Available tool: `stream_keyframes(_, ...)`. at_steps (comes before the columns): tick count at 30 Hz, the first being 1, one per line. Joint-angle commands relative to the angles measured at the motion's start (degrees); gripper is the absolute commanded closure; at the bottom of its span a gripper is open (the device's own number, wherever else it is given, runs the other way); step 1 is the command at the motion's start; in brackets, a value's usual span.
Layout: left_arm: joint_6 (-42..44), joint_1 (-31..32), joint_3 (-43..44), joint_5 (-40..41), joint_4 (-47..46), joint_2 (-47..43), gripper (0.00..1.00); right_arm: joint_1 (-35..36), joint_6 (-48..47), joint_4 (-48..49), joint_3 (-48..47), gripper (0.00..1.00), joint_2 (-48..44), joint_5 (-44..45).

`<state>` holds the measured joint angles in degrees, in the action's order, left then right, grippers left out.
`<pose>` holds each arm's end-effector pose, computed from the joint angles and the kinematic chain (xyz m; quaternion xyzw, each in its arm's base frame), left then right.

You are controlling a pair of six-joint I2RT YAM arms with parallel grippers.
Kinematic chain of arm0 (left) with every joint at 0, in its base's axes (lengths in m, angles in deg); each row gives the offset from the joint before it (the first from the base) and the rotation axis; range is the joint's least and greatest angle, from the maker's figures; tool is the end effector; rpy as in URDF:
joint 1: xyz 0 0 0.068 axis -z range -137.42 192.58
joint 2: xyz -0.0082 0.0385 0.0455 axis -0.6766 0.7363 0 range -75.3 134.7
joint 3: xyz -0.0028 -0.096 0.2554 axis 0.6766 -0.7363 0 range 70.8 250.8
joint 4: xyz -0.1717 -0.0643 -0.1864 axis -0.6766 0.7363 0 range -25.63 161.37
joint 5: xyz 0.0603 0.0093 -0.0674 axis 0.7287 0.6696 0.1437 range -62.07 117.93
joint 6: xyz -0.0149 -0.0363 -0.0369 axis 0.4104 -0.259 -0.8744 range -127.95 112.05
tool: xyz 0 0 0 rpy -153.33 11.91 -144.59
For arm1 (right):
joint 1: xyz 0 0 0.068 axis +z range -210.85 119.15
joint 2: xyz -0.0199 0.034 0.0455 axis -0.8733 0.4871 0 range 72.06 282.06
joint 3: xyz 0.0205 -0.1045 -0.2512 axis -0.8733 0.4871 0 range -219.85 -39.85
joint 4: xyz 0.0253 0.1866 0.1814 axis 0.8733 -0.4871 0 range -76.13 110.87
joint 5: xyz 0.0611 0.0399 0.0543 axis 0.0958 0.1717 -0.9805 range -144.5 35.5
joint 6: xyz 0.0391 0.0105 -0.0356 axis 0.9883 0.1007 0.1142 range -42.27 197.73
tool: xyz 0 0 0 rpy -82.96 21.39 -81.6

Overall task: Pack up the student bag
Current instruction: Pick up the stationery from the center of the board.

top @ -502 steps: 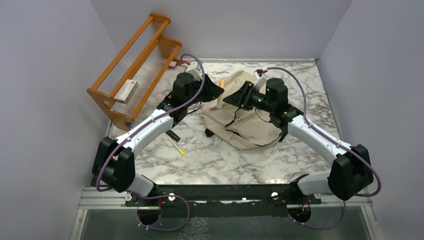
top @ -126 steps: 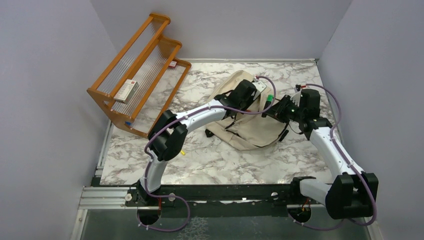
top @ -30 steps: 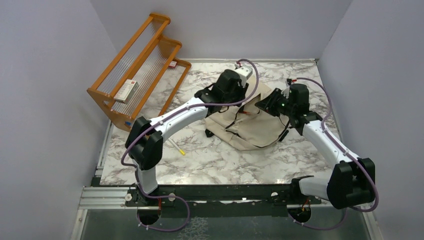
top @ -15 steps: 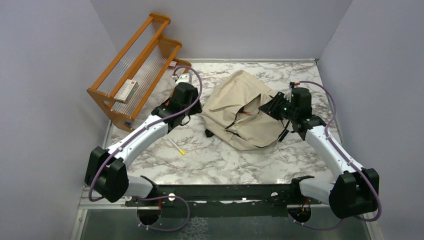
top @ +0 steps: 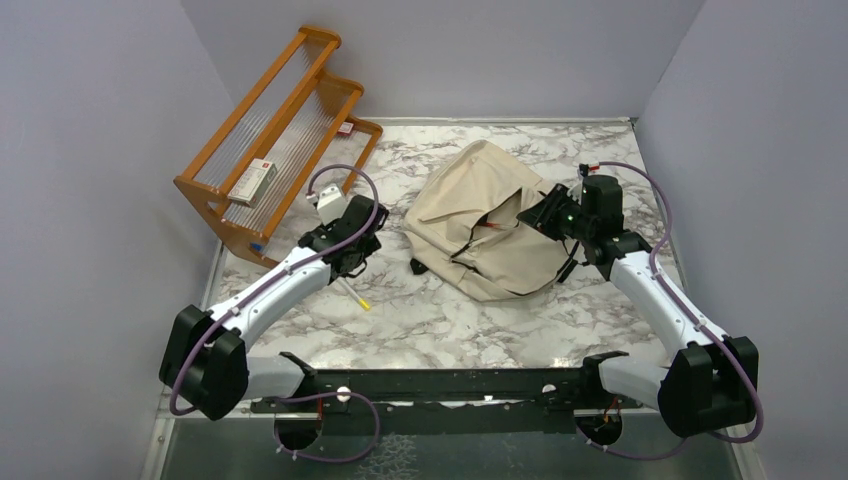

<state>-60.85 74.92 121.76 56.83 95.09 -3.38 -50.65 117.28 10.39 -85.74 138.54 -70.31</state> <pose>0.2233 -0.1211 0.2504 -0.2439 0.8854 -0.0417 0.3934 0.2521 0.0552 0.2698 0.1530 0.8514 0.3136 0.3917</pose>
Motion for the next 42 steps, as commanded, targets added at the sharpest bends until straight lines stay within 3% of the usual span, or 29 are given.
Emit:
stream_keyframes(1, -8.00, -0.03, -1.95, 4.82, 5.54, 2.57, 0.48, 0.18, -0.36, -0.56, -0.83, 0.71, -0.47, 1.91)
stream_keyframes(24, -11.32, -3.40, -10.40, 2.07, 1.66, 10.30, 0.54, 0.17, -0.44, -0.87, -0.63, 0.71, -0.16, 1.12)
stream_keyframes(42, -8.28, -5.38, -11.41, 1.53, -2.71, 13.58, 0.80, 0.19, -0.88, -1.29, -1.13, 0.71, -0.49, 0.92)
